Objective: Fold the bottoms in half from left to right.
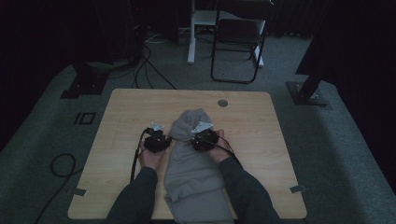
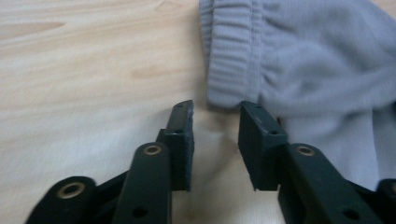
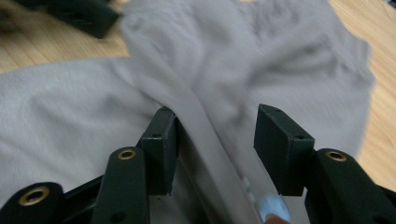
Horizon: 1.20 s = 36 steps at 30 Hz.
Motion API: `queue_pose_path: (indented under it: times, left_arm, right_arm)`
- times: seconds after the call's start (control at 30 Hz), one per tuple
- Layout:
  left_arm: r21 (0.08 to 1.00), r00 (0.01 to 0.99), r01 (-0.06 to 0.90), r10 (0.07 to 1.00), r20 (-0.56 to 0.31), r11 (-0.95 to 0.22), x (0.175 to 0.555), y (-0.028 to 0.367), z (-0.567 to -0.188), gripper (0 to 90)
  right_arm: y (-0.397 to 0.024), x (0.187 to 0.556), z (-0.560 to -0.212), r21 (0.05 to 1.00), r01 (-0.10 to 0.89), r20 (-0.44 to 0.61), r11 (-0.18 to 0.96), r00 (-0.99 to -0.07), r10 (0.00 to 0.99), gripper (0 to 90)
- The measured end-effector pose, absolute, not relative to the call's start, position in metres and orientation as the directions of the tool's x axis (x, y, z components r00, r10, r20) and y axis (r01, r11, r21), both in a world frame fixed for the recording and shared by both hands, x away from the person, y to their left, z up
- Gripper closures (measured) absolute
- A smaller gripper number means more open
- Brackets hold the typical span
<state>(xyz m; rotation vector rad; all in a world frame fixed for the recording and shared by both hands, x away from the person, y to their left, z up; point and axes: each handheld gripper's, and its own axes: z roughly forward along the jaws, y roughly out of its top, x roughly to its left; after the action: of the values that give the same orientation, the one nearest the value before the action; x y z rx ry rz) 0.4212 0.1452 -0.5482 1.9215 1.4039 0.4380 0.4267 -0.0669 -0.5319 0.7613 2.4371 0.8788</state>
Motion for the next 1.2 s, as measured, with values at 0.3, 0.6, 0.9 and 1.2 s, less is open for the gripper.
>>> queue_pose_path:
  times: [0.3, 0.6, 0.9, 1.2]
  left_arm:
    - [0.778, 0.429, 0.599, 0.896, -0.113, -0.189, 0.417, 0.126, -0.535, 69.5]
    - [0.726, 0.485, 0.623, 0.872, -0.065, -0.293, 0.41, 0.108, -0.548, 69.8]
    - [0.72, 0.477, 0.624, 0.878, -0.044, -0.303, 0.412, 0.109, -0.548, 69.4]
    - [0.755, 0.495, 0.592, 0.867, -0.064, -0.282, 0.423, 0.107, -0.536, 66.1]
  right_arm:
    - [-0.07, 0.448, -0.516, 0.76, 0.429, -0.085, 0.488, -0.68, 0.728, 87.4]
    - [-0.127, 0.473, -0.512, 0.776, 0.59, 0.112, 0.224, -0.477, 0.872, 89.3]
    - [-0.154, 0.485, -0.535, 0.716, 0.666, 0.092, 0.208, -0.385, 0.918, 74.1]
    - [-0.148, 0.472, -0.526, 0.776, 0.584, 0.047, 0.239, -0.431, 0.901, 59.2]
